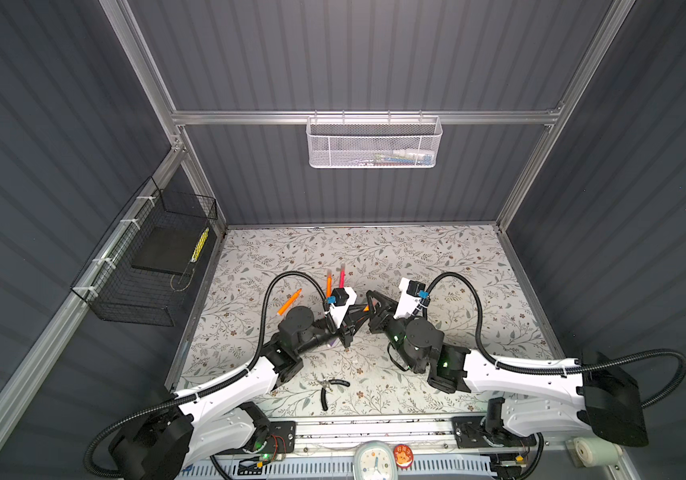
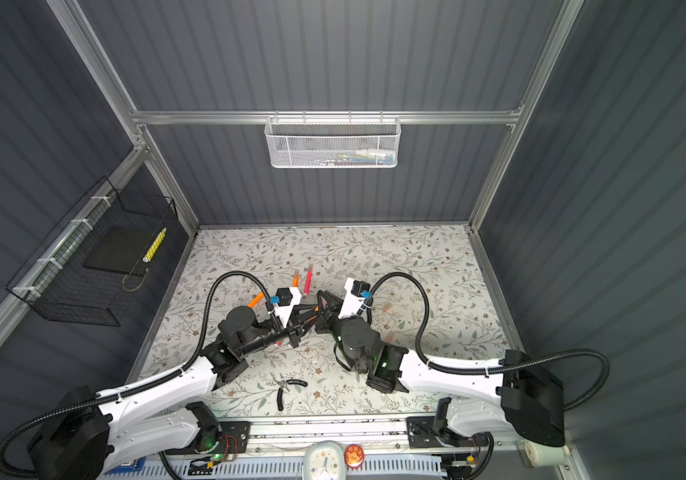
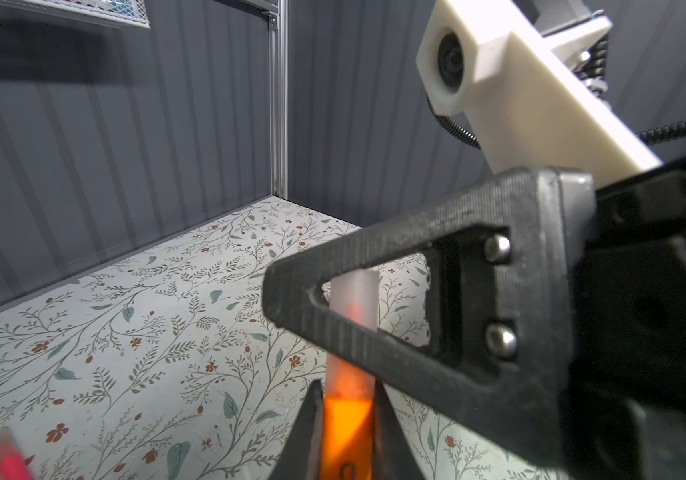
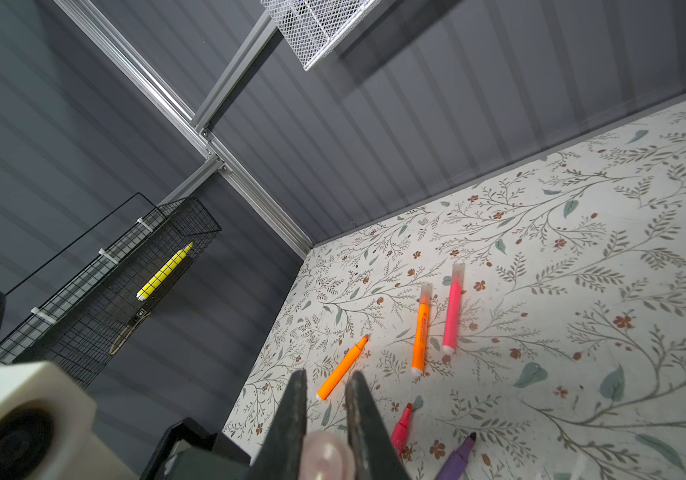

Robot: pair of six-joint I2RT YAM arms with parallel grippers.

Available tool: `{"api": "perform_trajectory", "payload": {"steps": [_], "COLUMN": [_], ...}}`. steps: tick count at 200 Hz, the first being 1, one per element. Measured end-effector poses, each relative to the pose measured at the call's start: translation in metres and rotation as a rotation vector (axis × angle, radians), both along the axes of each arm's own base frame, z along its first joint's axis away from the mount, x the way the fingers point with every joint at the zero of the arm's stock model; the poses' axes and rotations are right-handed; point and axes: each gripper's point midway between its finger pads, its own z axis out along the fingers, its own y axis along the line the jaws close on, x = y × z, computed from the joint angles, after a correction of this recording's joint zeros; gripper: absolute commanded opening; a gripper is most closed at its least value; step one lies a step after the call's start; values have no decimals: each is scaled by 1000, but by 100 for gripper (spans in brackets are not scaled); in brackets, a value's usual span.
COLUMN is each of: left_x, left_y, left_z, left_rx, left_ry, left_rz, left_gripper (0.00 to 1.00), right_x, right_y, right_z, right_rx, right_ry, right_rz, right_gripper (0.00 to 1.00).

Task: Insert the pens into the pen caps
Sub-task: 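Open and lift the right gripper while the left gripper releases the marker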

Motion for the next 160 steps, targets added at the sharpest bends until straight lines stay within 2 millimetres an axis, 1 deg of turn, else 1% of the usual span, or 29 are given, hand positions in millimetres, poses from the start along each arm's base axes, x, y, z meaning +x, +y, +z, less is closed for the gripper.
{"api": "perform_trajectory", "payload": {"steps": [5,21,25,30,56,97,109,119,120,125,130,133,146,160], "left_x": [1,3,4,5,14,17,20,30,30,35,39,42,47,48], "left_y": [0,1,2,2,6,8,11,23,24,30,36,39,48,52], "left_z": [0,-2,-3,-4,-8,-17,-20,-20,-20,-19,-18,-18,-15,-13], "left_rx": [1,7,10,14,23,51,54,50,50,49,48,43,38,34], "left_ry": [0,3,5,4,9,23,22,13,13,7,-2,-1,-13,-22], "left_rz": [5,20,24,30,79,101,122,189,194,225,255,271,316,341], "left_gripper": [1,22,26,29,41,51,54,57,58,70,78,80,87,88], "right_x": [1,4,5,6,8,13,16,20,20,22,24,25,31,38], "right_y": [1,1,1,1,2,-7,-15,-25,-26,-32,-37,-40,-52,-63], "right_z": [0,-3,-4,-5,-16,-26,-29,-38,-39,-45,-51,-55,-69,-82], "right_rx": [-3,-14,-16,-19,-49,-93,-114,-148,-154,-175,-195,-207,-255,-296], "right_ry": [1,8,11,15,45,82,95,116,120,134,148,157,195,236], "right_rz": [2,8,9,12,34,50,33,13,10,-1,-13,-20,-48,-71], "right_gripper": [0,0,0,0,0,0,0,0,0,0,0,0,0,0]}}
